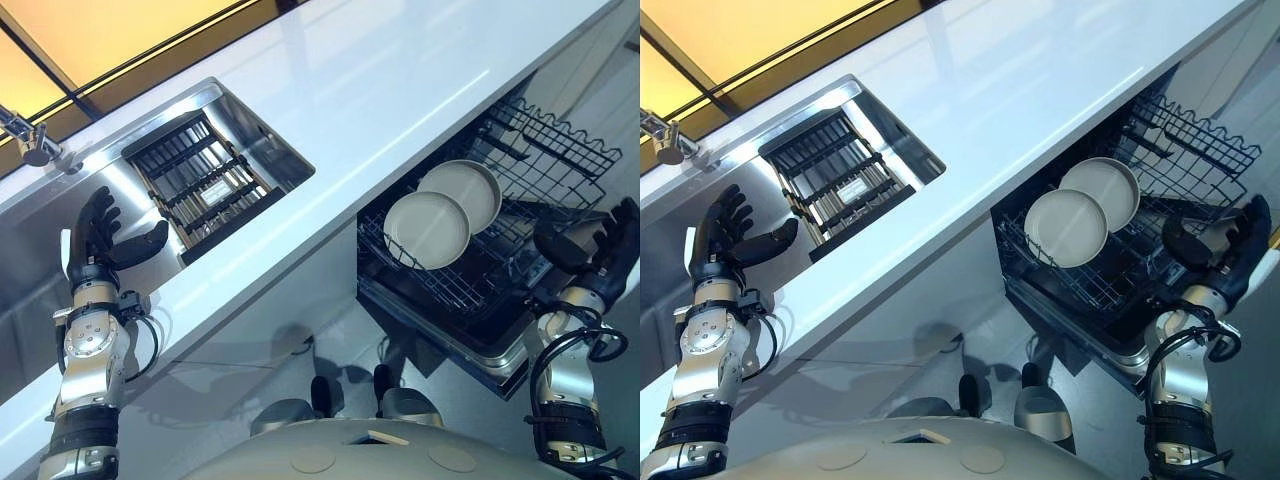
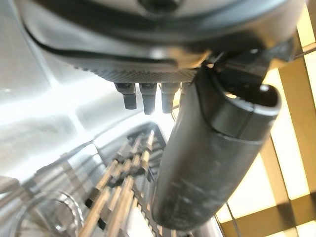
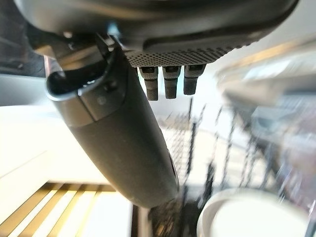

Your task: Pick up plates and place into dishwasher.

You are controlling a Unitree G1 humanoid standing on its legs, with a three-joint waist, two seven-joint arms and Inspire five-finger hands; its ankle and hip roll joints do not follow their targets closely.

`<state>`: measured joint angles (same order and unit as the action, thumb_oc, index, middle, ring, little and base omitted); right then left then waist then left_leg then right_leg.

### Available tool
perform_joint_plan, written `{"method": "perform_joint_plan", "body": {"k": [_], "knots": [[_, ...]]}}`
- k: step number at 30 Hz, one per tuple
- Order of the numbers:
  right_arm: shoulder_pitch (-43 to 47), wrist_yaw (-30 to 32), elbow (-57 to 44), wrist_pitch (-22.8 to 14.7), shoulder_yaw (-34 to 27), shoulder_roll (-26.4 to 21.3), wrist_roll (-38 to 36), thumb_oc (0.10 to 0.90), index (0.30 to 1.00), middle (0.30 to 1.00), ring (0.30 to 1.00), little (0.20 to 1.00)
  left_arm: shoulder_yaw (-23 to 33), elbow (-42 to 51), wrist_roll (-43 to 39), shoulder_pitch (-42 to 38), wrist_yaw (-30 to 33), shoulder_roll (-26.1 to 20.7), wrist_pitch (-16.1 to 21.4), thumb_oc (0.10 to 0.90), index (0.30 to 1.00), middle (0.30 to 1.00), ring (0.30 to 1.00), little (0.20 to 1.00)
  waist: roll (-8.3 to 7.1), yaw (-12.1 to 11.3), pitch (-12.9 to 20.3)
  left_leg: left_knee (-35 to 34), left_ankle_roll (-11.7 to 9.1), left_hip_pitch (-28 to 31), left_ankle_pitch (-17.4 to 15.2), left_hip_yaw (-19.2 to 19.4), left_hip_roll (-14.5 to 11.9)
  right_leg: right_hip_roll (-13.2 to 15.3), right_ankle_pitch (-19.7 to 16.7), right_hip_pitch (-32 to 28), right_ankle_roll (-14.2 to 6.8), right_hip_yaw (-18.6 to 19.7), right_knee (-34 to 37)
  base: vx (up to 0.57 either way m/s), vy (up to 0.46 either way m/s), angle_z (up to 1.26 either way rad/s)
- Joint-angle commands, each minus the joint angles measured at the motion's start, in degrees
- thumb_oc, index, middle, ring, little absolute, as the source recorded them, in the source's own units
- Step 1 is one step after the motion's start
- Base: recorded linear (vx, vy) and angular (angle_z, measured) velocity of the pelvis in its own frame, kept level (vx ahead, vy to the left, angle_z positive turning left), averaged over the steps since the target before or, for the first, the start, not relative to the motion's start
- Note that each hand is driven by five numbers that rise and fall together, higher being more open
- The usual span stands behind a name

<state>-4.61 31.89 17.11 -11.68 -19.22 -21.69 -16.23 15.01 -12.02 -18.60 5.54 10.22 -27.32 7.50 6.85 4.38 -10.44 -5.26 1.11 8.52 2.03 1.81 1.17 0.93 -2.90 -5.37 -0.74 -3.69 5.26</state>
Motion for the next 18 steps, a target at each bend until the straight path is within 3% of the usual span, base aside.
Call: {"method": "perform_joint_plan", "body": {"k": [1,6,12,18], "knots": [[4.6,-8.7,1.8,-2.9,-2.0,-7.4,-6.8,0.800,0.900,0.900,0.900,0.900,2.1,-0.5,-2.6,-7.1,2.0,-5.7,3.4,0.800,0.900,0.900,0.900,0.900,0.38,-0.3,2.9,0.5,0.2,-0.4,-4.6,1.2,2.0,0.3,9.3,2.4,-3.1,-1.5,-8.5,0.06,-0.026,-0.06],[9.2,-19.0,13.8,1.7,-0.1,-13.0,-18.4,0.800,0.900,0.900,0.900,0.900,-1.8,-2.1,-3.0,-10.9,2.4,-7.6,2.0,0.800,0.900,0.900,0.900,0.900,1.84,-0.9,0.5,1.3,-0.2,-2.0,-3.7,0.2,2.6,1.1,8.9,4.2,-3.1,-1.4,-9.8,0.01,-0.029,0.00],[16.2,-23.2,17.9,4.4,5.5,-15.5,-18.3,0.800,0.900,0.900,0.900,0.900,-4.1,-2.7,-5.5,-15.3,4.1,-10.4,1.6,0.800,0.900,0.900,0.900,0.900,4.37,-1.5,-4.4,3.0,-0.6,-6.4,-2.5,-0.4,3.0,1.8,8.5,8.9,-2.4,-0.8,-11.9,-0.14,0.007,0.03],[23.2,-20.5,20.5,3.7,10.7,-15.8,-15.8,0.800,0.900,0.900,0.900,0.900,-5.6,-2.7,-9.2,-19.2,5.8,-13.7,1.5,0.800,0.900,0.900,0.900,0.900,5.40,-2.8,-8.7,4.7,-0.5,-11.1,-1.8,-0.9,3.1,2.2,7.9,13.8,-1.7,-1.0,-14.3,-0.13,-0.017,-0.01]]}}
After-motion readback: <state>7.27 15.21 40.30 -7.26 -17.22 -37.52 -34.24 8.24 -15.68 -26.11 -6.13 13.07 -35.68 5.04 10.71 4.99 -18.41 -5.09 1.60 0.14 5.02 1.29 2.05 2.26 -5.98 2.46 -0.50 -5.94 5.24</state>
